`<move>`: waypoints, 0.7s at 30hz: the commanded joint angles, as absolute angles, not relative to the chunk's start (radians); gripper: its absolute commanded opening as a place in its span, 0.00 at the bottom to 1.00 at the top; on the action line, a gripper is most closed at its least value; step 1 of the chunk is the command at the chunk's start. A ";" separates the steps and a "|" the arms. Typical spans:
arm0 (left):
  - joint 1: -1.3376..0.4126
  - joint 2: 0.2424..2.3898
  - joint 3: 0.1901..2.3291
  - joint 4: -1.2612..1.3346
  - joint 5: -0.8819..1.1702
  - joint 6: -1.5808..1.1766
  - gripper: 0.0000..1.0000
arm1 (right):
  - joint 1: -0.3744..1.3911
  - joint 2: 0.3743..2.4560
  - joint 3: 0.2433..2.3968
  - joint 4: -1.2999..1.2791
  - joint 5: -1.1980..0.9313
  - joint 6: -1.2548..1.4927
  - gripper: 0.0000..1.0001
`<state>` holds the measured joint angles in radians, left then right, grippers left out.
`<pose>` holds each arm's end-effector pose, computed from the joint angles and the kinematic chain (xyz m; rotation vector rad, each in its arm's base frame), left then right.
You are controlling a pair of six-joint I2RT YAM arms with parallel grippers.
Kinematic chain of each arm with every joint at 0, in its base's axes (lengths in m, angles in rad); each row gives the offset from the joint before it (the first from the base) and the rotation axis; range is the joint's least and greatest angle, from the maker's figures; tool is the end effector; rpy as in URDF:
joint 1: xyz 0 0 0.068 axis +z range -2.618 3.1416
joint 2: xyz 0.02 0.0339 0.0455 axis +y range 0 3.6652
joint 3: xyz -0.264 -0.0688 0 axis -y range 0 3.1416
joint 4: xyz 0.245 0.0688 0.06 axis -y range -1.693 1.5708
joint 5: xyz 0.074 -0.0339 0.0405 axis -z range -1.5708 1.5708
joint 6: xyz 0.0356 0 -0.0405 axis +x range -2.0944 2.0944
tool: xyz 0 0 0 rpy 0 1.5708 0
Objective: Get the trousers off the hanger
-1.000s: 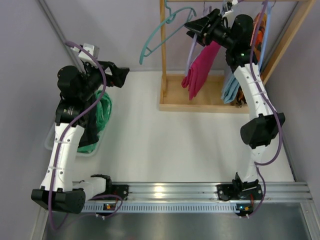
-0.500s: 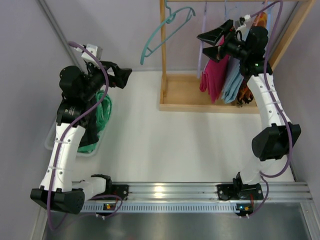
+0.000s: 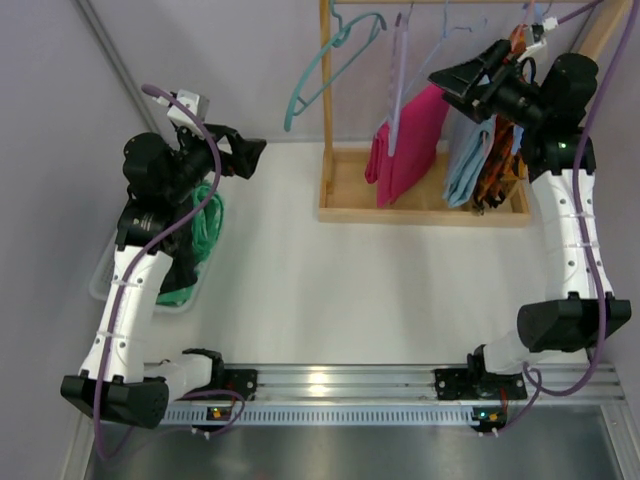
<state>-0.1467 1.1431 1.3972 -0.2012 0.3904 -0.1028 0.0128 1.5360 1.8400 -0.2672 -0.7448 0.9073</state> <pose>0.2348 -0.0484 0.4790 0.3478 1.5026 -0.4943 0.3264 0.0283 0.5116 0.1054 1.6918 1.2735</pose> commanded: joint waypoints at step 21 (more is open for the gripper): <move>-0.166 1.143 1.401 -0.130 0.371 -0.104 0.99 | 0.044 1.687 1.990 -0.206 -0.471 0.756 0.60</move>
